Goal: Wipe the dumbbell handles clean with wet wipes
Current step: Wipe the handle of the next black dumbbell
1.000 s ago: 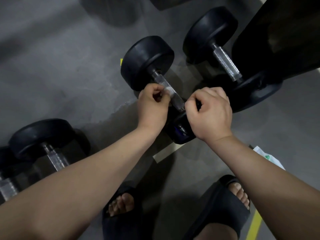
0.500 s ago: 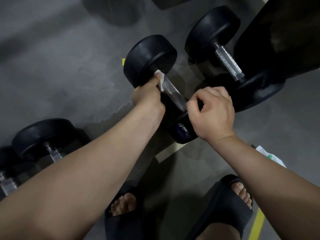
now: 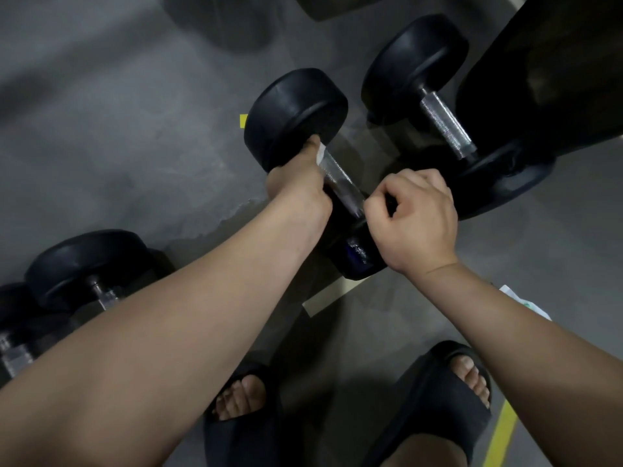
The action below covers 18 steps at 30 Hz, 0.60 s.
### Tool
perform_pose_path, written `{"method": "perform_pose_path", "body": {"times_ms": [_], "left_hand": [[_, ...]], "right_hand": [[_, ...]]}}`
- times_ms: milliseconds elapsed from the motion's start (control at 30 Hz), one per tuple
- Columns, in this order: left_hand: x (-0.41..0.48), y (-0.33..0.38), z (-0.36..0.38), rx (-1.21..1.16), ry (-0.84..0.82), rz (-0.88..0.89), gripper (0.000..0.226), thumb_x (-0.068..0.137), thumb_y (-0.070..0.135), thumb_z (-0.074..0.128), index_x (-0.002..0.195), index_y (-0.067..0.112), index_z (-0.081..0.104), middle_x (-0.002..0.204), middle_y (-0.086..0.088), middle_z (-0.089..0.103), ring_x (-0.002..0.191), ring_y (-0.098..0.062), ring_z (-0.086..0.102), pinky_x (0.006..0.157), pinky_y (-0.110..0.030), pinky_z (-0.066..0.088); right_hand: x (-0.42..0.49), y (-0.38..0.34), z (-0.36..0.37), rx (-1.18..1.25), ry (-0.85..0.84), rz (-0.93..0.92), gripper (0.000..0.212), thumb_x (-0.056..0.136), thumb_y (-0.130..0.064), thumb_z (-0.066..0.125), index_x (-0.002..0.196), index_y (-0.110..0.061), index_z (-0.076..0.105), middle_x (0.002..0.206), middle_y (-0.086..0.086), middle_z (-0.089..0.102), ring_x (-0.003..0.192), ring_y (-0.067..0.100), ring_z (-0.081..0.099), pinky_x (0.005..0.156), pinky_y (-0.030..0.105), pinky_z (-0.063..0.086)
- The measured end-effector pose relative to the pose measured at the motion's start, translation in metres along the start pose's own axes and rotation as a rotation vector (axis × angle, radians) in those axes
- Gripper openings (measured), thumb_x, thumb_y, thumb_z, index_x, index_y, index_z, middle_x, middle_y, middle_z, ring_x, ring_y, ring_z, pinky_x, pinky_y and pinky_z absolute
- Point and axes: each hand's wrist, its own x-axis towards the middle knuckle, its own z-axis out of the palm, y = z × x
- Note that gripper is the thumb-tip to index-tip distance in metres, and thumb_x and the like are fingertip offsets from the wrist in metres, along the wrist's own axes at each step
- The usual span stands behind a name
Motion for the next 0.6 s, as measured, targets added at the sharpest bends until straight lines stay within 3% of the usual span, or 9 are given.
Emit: {"method": "perform_pose_path", "body": {"times_ms": [133, 267, 367, 433, 500, 533, 600], "left_hand": [[-0.006, -0.007, -0.009, -0.129, -0.024, 0.044, 0.054, 0.072, 0.047, 0.087, 0.107, 0.010, 0.069, 0.087, -0.005, 0.075, 0.075, -0.025, 0.073, 0.076, -0.039, 0.061], [-0.019, -0.016, -0.013, -0.044, 0.017, 0.256, 0.016, 0.085, 0.034, 0.079, 0.089, 0.022, 0.070, 0.090, 0.003, 0.072, 0.084, -0.015, 0.069, 0.080, -0.029, 0.056], [-0.022, -0.034, -0.027, 0.116, -0.030, 0.538, 0.018, 0.095, 0.032, 0.068, 0.112, 0.026, 0.073, 0.112, 0.006, 0.068, 0.100, -0.006, 0.063, 0.090, -0.023, 0.050], [-0.015, -0.044, -0.036, 0.271, -0.052, 0.726, 0.028, 0.099, 0.032, 0.060, 0.124, 0.025, 0.069, 0.125, 0.004, 0.060, 0.110, -0.007, 0.059, 0.102, -0.022, 0.045], [-0.015, -0.046, -0.038, 0.372, -0.103, 0.828, 0.029, 0.102, 0.028, 0.053, 0.127, 0.021, 0.066, 0.129, -0.001, 0.053, 0.113, -0.010, 0.056, 0.104, -0.015, 0.040], [-0.016, -0.045, -0.037, 0.356, -0.141, 0.831, 0.025, 0.101, 0.029, 0.053, 0.122, 0.023, 0.065, 0.128, -0.004, 0.053, 0.113, -0.013, 0.057, 0.106, -0.018, 0.041], [-0.021, -0.039, -0.034, 0.251, -0.198, 0.783, 0.016, 0.096, 0.041, 0.057, 0.107, 0.030, 0.058, 0.117, -0.007, 0.060, 0.106, -0.019, 0.063, 0.101, -0.038, 0.050]], "right_hand": [[0.001, 0.000, 0.000, 0.011, 0.005, -0.004, 0.022, 0.084, -0.033, 0.051, 0.064, -0.025, 0.051, 0.067, -0.013, 0.049, 0.087, 0.019, 0.050, 0.082, 0.041, 0.047], [-0.001, 0.000, 0.000, -0.003, 0.005, -0.009, 0.024, 0.085, -0.033, 0.052, 0.064, -0.022, 0.054, 0.068, -0.012, 0.052, 0.087, 0.019, 0.050, 0.083, 0.042, 0.047], [0.000, 0.001, -0.001, -0.002, 0.002, -0.004, 0.025, 0.084, -0.034, 0.051, 0.064, -0.020, 0.056, 0.069, -0.011, 0.055, 0.088, 0.020, 0.051, 0.083, 0.043, 0.047], [0.001, 0.001, -0.001, 0.010, 0.000, 0.002, 0.025, 0.084, -0.034, 0.050, 0.064, -0.021, 0.056, 0.069, -0.010, 0.056, 0.088, 0.019, 0.050, 0.083, 0.042, 0.047], [0.000, 0.001, -0.001, 0.013, 0.002, 0.001, 0.024, 0.085, -0.034, 0.050, 0.064, -0.022, 0.055, 0.069, -0.010, 0.056, 0.088, 0.018, 0.050, 0.084, 0.040, 0.046], [0.000, 0.001, 0.000, 0.011, 0.002, -0.002, 0.024, 0.085, -0.034, 0.050, 0.064, -0.022, 0.056, 0.069, -0.010, 0.056, 0.088, 0.018, 0.050, 0.084, 0.039, 0.046], [-0.001, 0.000, 0.000, 0.006, 0.000, -0.003, 0.025, 0.084, -0.034, 0.050, 0.064, -0.022, 0.056, 0.069, -0.010, 0.056, 0.088, 0.019, 0.050, 0.084, 0.039, 0.045]]}}
